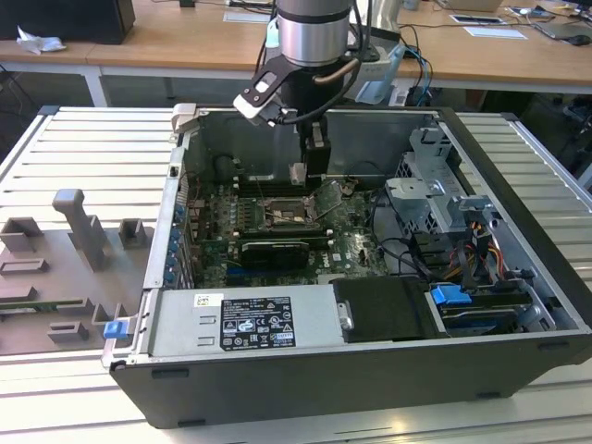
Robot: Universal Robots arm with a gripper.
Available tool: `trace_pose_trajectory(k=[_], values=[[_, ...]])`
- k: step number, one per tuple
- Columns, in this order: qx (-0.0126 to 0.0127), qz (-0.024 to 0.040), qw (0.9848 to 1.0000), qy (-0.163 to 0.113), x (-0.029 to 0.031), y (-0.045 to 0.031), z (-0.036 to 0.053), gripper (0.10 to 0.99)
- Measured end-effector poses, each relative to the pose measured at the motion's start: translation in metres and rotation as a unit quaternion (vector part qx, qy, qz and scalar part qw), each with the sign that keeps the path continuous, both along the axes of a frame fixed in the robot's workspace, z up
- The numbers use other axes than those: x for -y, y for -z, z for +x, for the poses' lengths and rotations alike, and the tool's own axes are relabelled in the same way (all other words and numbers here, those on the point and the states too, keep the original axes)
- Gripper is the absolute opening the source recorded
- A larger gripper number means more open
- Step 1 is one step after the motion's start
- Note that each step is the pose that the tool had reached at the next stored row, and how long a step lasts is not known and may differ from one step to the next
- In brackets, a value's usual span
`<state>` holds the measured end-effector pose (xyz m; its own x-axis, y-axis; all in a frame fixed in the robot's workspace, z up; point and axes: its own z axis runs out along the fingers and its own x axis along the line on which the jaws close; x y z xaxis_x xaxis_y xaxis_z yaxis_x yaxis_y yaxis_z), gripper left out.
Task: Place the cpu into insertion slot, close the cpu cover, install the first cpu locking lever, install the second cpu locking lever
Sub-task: 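Place the cpu into insertion slot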
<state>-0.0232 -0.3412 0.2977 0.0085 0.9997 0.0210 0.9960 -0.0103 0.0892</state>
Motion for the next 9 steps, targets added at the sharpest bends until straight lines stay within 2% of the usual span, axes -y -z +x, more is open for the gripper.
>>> trace_pose_trajectory(k=[3, 7, 9], values=[[0.0003, -0.0001, 1.0000, 0.001, -0.0001, 0.0084, -0.0139, 0.541], [0.0005, 0.0000, 1.0000, -0.009, -0.0002, 0.0173, -0.0172, 0.541], [0.0005, -0.0001, 0.9999, -0.013, -0.0002, 0.0181, -0.0173, 0.541]])
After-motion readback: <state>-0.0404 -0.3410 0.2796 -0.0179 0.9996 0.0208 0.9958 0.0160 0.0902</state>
